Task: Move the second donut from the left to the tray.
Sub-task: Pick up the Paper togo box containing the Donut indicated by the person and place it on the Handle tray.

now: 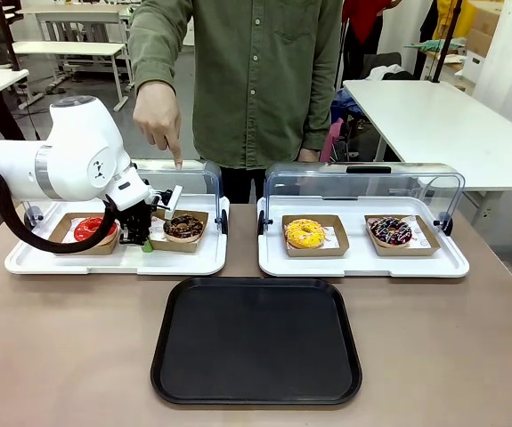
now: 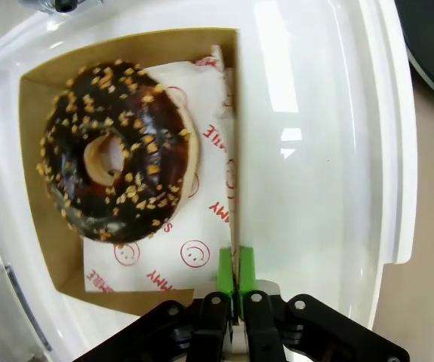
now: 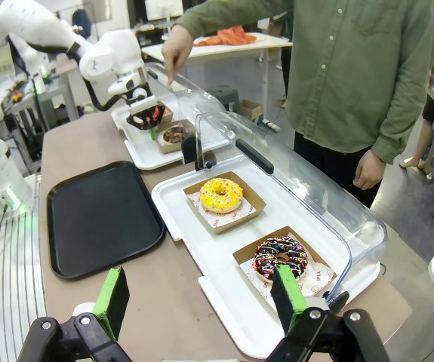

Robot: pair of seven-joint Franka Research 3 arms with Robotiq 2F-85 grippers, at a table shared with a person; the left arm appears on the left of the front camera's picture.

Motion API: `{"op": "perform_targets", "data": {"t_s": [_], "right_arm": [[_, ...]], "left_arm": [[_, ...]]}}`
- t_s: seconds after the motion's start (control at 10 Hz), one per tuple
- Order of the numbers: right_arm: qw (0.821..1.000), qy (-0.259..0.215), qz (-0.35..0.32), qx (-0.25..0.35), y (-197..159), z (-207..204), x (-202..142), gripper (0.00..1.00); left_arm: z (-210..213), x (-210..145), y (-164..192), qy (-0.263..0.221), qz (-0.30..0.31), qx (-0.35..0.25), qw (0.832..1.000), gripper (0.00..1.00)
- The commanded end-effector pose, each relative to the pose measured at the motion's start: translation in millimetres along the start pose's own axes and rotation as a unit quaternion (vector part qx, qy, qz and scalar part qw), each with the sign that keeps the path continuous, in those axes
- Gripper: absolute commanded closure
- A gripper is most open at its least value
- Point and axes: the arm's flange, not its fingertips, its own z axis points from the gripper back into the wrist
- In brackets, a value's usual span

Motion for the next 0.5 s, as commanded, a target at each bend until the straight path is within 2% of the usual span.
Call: {"op": "perform_targets", "data": {"t_s": [0.0, 0.1, 0.2, 0.4], "right_arm": [[1.000, -0.011, 0.015, -0.001, -3.0, 0.4, 1.9, 0.00], [1.000, -0.011, 0.015, -0.001, -3.0, 0.4, 1.9, 0.00], [1.000, -0.011, 0.015, -0.001, -3.0, 0.4, 1.9, 0.00], [1.000, -0.011, 0.015, -0.001, -3.0, 0.4, 1.9, 0.00]], "left_arm": [[0.9, 0.0, -0.4, 0.013, 0.009, -0.006, 1.000, 1.00], [-11.2, -1.8, 8.3, -0.003, 0.019, -0.023, 1.000, 1.00], [0.0, 0.0, 0.0, 0.002, 0.001, 0.000, 1.000, 1.00], [0.0, 0.0, 0.0, 0.002, 0.001, 0.000, 1.000, 1.00]]}}
